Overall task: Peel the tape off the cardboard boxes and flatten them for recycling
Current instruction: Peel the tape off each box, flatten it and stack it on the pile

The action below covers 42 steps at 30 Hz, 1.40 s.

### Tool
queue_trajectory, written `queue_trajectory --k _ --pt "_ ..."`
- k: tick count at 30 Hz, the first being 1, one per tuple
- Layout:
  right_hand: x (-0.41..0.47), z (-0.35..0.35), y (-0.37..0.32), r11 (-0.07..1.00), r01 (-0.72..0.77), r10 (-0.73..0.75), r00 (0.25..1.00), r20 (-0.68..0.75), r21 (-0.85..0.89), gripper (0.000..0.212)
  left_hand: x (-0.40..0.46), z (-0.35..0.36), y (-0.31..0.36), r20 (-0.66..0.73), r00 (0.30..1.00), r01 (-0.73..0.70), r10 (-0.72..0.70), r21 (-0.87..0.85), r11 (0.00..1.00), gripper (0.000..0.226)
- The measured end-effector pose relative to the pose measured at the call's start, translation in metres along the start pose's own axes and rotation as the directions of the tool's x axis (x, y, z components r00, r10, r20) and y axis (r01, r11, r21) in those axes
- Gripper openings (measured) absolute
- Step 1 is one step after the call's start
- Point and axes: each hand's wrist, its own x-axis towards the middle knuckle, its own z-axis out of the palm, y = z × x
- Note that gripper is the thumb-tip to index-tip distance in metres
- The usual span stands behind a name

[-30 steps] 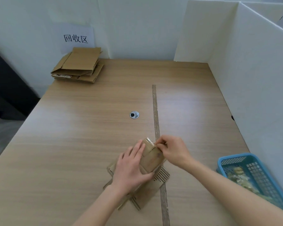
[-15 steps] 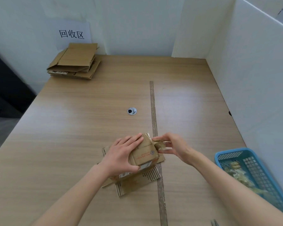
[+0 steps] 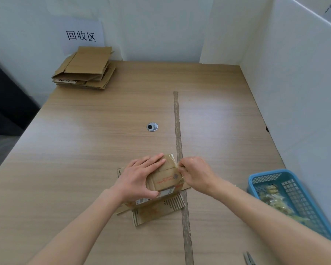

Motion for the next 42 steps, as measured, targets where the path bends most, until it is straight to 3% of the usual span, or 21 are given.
queue_trajectory --k 4,8,13,15,19,21,25,26,27,29,30,31,35,39,42 --pt "0.009 -0.023 0.021 0.998 0.042 -0.047 0.987 0.153 0.036 0.022 0.000 -0.002 0.001 0.016 1.000 -0.016 0.016 0.012 1.000 0.106" --pt "0.007 -0.023 0.036 0.994 -0.020 0.004 0.989 0.147 0.112 0.017 -0.002 -0.002 0.002 0.026 0.999 -0.025 0.024 0.016 1.000 0.105" --pt "0.003 -0.027 0.046 0.963 -0.139 0.151 0.988 -0.036 0.233 0.014 0.000 -0.003 0.004 0.052 0.998 -0.034 0.032 0.024 0.999 0.106" --pt "0.003 -0.028 0.041 0.920 -0.168 0.164 0.986 0.043 0.354 0.026 0.000 -0.003 0.005 0.060 0.998 -0.032 0.032 0.000 0.999 0.106" --pt "0.001 -0.014 0.030 0.878 -0.201 0.092 0.962 0.257 0.435 0.059 0.003 -0.007 0.003 0.082 0.996 -0.031 0.034 -0.032 0.999 0.107" --pt "0.002 -0.007 0.033 0.859 -0.202 0.127 0.974 0.187 0.470 0.054 0.002 -0.008 0.004 0.081 0.996 -0.034 0.036 -0.029 0.999 0.107" --pt "0.012 -0.002 0.036 0.910 -0.168 0.154 0.986 0.068 0.380 0.018 0.000 -0.002 0.007 0.061 0.998 -0.032 0.033 -0.017 0.999 0.107" --pt "0.017 -0.005 0.035 0.925 -0.158 0.161 0.987 0.020 0.347 0.019 -0.001 -0.001 0.008 0.060 0.998 -0.031 0.032 -0.018 0.999 0.107" --pt "0.023 -0.007 0.037 0.927 -0.175 0.209 0.975 -0.071 0.331 0.023 0.000 -0.001 0.008 0.068 0.997 -0.034 0.036 -0.020 0.999 0.107" --pt "0.038 -0.020 0.041 0.877 -0.268 0.395 0.875 -0.279 0.400 0.018 -0.001 0.001 0.007 0.073 0.996 -0.043 0.046 -0.039 0.998 0.107" --pt "0.044 -0.027 0.041 0.852 -0.300 0.450 0.838 -0.309 0.429 0.015 -0.002 0.002 0.007 0.066 0.997 -0.041 0.044 -0.049 0.998 0.107" --pt "0.048 -0.031 0.040 0.854 -0.309 0.443 0.853 -0.275 0.419 0.015 -0.003 0.002 0.007 0.067 0.997 -0.038 0.041 -0.047 0.998 0.107" --pt "0.038 -0.027 0.024 0.950 -0.195 0.192 0.981 0.037 0.245 0.034 -0.002 0.003 0.008 0.047 0.998 -0.030 0.032 -0.026 0.999 0.109" --pt "0.019 -0.003 0.018 0.952 -0.047 0.007 0.991 0.130 0.301 0.044 -0.003 0.004 0.008 0.041 0.998 -0.043 0.044 -0.032 0.999 0.111" --pt "0.010 0.004 0.025 0.894 -0.097 -0.005 0.974 0.226 0.437 0.052 -0.002 0.004 0.009 0.029 0.999 -0.038 0.038 -0.017 0.999 0.110"
